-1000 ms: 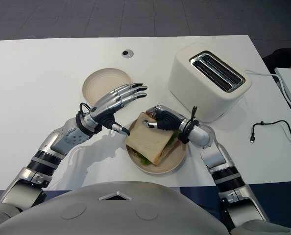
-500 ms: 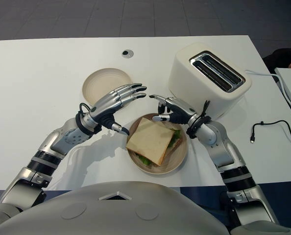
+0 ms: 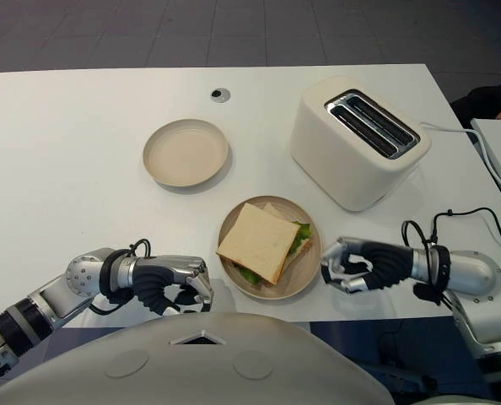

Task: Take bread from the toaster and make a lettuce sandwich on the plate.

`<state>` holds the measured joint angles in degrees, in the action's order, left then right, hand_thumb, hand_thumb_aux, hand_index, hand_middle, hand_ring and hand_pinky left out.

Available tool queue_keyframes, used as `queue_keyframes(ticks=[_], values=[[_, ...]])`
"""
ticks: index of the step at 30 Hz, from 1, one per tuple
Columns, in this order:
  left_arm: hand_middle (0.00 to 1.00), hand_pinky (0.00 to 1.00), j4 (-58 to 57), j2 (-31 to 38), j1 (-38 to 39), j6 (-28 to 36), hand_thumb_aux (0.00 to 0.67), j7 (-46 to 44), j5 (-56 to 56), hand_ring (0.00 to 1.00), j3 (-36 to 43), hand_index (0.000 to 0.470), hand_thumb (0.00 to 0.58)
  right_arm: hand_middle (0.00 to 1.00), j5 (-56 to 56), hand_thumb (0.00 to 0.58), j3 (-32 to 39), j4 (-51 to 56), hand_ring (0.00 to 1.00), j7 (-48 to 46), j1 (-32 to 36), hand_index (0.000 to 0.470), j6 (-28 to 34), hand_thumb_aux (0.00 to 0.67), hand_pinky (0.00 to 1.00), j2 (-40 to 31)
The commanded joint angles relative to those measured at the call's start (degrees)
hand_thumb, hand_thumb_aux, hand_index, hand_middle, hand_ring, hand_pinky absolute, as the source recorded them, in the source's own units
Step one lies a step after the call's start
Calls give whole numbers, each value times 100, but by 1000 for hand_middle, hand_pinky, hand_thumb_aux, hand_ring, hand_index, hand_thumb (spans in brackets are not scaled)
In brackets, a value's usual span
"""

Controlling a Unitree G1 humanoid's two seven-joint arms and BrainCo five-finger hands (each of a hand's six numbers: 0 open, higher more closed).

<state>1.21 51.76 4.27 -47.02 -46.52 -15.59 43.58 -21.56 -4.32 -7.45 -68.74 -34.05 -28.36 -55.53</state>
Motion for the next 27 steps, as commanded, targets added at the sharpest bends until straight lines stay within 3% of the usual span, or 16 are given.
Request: queue_keyframes(ticks=[1,6,13,20,22,23,24,25,26,27], values=[[1000,1000,-450,-296,103,277,670,-235,580,1000,-102,470,580,1000,723,580,174,149,1000,-44,-147,470,-59,670,1000,-110],[1000,1000,-1533,-1206,-147,411,670,324,1782,1000,-410,470,580,1000,1837,580,865,654,1000,644,714,470,-40,670,1000,645],[1000,1000,-2082,-1727,-271,131,670,691,2119,1000,-825,470,580,1000,2448,580,1422,793,1000,1564,1639,470,-61,670,1000,1592],[1000,1000,-3064,-2350,-945,158,670,2309,3098,1000,-1672,470,580,1000,2957,580,1767,1404,1000,2780,2393,470,-89,670,1000,2654],[1000,1000,-3315,-2506,-1141,163,610,2894,3331,1000,-1934,428,575,1000,3085,580,1783,1668,1000,3180,2701,470,-148,670,1000,2945],[1000,1000,-3417,-2595,-1226,150,376,3160,3392,1000,-2062,264,468,1000,3190,580,1786,1837,1000,3426,2878,470,-202,670,1000,3110],[1000,1000,-3457,-2669,-1268,90,365,3347,3426,1000,-2161,256,460,1000,3253,580,1788,1992,1000,3626,3027,470,-266,670,1000,3255],[1000,1000,-3468,-2751,-1283,12,166,3466,3382,1000,-2245,116,251,1000,3253,580,1801,2126,1000,3761,3140,470,-391,670,1000,3373],[1000,1000,-3434,-2842,-1272,-123,0,3544,3257,1000,-2332,0,0,1000,3188,580,1779,2222,1000,3908,3251,470,-512,670,1000,3511],[1000,1000,-3345,-2957,-1234,-304,0,3539,2991,1000,-2403,0,0,1000,3100,580,1729,2282,1000,4054,3344,470,-649,670,1000,3630]])
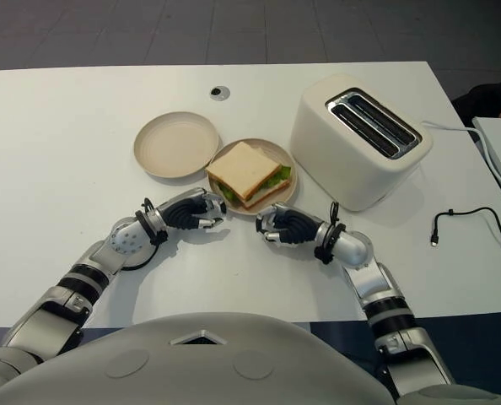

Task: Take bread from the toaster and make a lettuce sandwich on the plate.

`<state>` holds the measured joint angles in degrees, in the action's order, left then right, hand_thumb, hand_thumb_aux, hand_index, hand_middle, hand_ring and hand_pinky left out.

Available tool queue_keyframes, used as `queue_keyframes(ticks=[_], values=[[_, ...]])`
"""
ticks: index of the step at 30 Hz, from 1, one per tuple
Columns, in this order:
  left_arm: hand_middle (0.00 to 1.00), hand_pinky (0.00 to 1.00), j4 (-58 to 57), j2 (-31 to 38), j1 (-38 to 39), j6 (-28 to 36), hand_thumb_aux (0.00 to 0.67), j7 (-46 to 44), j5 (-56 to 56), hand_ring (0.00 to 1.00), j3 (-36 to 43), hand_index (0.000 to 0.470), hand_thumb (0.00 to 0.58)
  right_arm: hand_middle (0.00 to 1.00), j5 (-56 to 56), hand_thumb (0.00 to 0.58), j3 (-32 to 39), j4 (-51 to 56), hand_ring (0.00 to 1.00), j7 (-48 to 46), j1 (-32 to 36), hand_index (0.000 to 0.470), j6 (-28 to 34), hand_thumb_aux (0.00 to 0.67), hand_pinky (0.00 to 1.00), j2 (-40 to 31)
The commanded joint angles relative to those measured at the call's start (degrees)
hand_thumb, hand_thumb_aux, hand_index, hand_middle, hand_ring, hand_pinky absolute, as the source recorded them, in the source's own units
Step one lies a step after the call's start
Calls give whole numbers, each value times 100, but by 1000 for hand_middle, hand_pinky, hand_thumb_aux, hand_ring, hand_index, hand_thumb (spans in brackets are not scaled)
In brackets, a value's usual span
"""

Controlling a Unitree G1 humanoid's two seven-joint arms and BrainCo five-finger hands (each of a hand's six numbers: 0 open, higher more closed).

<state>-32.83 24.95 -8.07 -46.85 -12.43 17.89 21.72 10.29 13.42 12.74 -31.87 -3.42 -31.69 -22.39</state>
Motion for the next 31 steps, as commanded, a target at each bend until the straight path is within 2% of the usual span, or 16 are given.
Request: queue_keyframes(ticks=[1,2,3,4,5,6,7,8,10,12,18,31], values=[[1000,1000,190,-388,52,-484,0,85,-673,1000,-270,0,0,1000,-173,580,-114,275,1000,509,333,470,-449,670,1000,415],[1000,1000,496,-501,159,-642,0,-39,-1213,1000,-273,0,0,1000,-402,580,-201,192,1000,573,353,470,-525,670,1000,515],[1000,1000,1029,-562,338,-743,0,-218,-1952,1000,-195,0,0,824,-826,487,-263,-81,824,523,289,282,-538,402,824,578],[996,996,1667,-590,536,-761,0,-318,-2658,996,-123,0,0,302,-1356,0,-365,-491,302,499,204,0,-494,0,302,638],[788,788,2168,-600,685,-756,0,-393,-3162,788,-96,0,0,0,-1830,0,-444,-867,0,461,134,0,-412,0,0,673],[525,525,2666,-594,822,-707,0,-408,-3523,525,-124,0,0,0,-2306,0,-532,-1316,0,479,48,0,-295,0,0,695],[192,192,3115,-614,920,-609,0,-364,-3779,192,-218,0,0,0,-2757,0,-631,-1760,0,554,-31,0,-164,0,0,727],[0,0,3441,-671,977,-503,0,-288,-3907,0,-348,0,0,0,-3103,0,-715,-2134,0,615,-99,0,-43,0,0,755],[0,0,3791,-964,989,-238,0,33,-3772,0,-659,0,0,0,-3381,0,-891,-2691,0,824,-213,0,87,0,0,853],[0,0,3742,-1360,921,-89,0,358,-3130,0,-926,0,0,0,-3289,0,-995,-2971,0,1011,-304,0,101,0,0,970],[0,0,3396,-1895,822,-47,0,640,-2023,0,-1223,0,0,0,-3050,0,-938,-3095,0,1028,-470,0,68,0,0,1151],[0,0,2839,-2145,610,-88,0,303,-2012,0,-1131,0,0,0,-2727,0,-814,-2517,0,887,-190,0,-77,0,0,1463]])
